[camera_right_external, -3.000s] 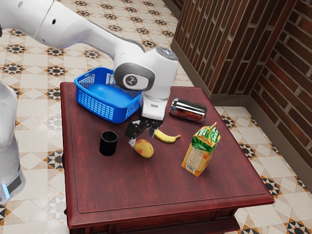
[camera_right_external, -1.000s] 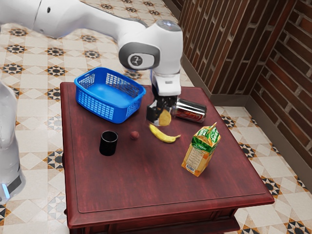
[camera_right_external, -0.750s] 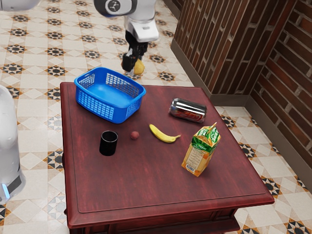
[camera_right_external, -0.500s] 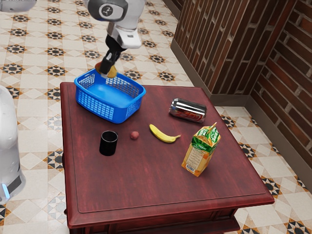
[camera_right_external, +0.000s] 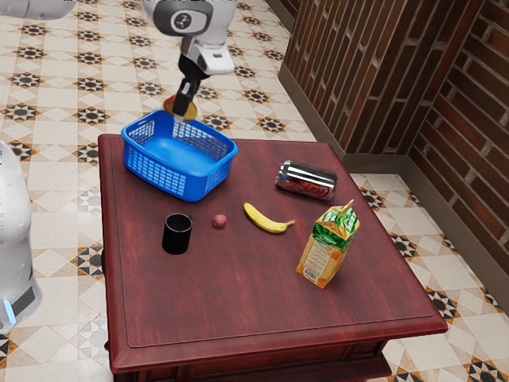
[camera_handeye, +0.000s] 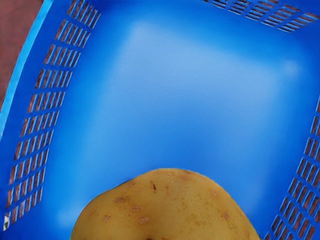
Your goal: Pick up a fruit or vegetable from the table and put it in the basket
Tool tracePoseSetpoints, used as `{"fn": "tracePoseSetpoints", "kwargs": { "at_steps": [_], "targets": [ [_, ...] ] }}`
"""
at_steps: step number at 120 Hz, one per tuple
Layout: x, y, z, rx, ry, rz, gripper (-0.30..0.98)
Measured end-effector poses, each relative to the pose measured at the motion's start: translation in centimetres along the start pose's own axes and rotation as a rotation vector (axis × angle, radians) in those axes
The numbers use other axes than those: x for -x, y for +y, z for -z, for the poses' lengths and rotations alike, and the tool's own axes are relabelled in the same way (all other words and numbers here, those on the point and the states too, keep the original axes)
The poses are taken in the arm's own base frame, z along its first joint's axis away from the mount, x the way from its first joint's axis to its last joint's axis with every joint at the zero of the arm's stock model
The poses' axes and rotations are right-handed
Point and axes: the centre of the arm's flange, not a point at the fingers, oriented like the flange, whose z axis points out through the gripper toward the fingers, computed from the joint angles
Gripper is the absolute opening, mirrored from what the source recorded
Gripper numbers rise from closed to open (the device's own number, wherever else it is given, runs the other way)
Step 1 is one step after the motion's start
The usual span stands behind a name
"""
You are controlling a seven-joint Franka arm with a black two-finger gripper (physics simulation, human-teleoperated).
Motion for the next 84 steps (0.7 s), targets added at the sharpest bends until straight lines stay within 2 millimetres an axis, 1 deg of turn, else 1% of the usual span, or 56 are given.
{"fn": "tracePoseSetpoints", "kwargs": {
  "at_steps": [10, 21, 32, 44, 55, 69, 79, 84],
  "targets": [
    [-1.4, -1.0, -1.6, 0.009, -0.008, -0.012, 0.35],
    [-2.3, -1.5, -3.0, 0.013, -0.011, -0.025, 0.35],
    [-2.8, -1.6, -4.3, 0.015, -0.011, -0.036, 0.34],
    [-3.1, -1.7, -4.9, 0.010, -0.003, -0.044, 0.35],
    [-3.3, -1.5, -5.2, 0.007, 0.004, -0.054, 0.35],
    [-3.8, -0.7, -7.3, 0.027, 0.001, -0.070, 0.34],
    [-4.0, -0.5, -7.7, 0.027, 0.012, -0.074, 0.35],
    [-4.3, -0.3, -7.7, 0.024, 0.018, -0.082, 0.43]
  ]
}}
